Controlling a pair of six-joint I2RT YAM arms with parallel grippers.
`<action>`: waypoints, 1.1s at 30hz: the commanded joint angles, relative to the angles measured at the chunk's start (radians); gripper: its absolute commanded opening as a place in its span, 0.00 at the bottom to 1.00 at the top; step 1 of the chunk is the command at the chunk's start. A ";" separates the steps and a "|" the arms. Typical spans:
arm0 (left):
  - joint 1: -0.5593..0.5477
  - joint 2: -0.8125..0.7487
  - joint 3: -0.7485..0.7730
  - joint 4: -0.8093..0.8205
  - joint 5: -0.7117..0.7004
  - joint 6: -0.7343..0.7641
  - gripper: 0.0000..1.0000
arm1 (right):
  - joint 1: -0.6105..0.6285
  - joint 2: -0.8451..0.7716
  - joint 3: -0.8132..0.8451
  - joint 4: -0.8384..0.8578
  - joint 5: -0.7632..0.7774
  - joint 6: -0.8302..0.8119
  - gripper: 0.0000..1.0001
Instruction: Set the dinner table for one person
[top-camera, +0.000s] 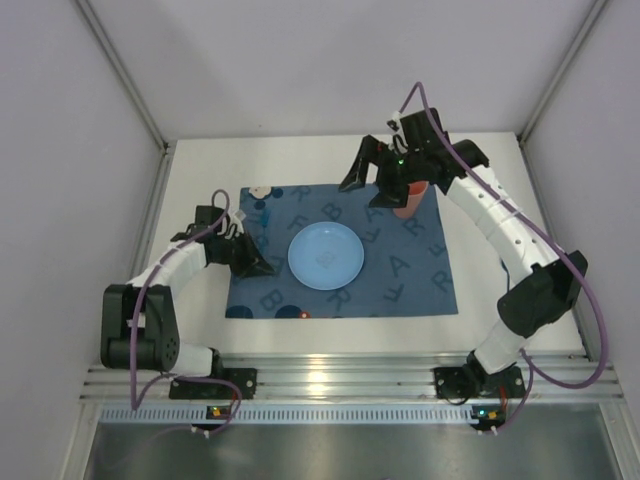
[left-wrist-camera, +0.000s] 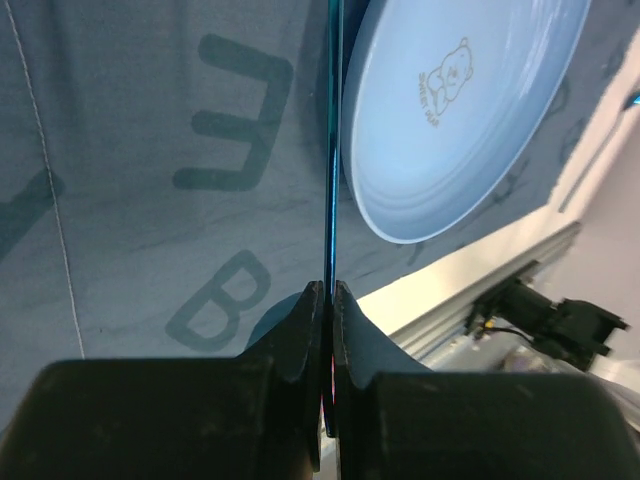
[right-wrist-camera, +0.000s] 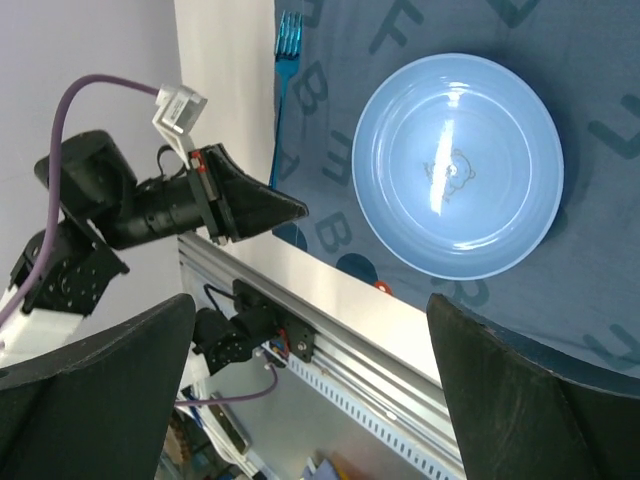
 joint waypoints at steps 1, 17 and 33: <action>0.060 0.060 0.019 0.081 0.224 0.015 0.00 | -0.017 0.002 -0.009 -0.006 -0.033 -0.033 1.00; 0.138 0.034 0.065 -0.085 0.325 -0.064 0.72 | -0.147 -0.038 -0.106 -0.006 -0.077 -0.109 1.00; 0.140 -0.132 0.136 -0.240 0.169 -0.015 0.65 | -0.547 -0.136 -0.151 -0.218 0.436 -0.317 1.00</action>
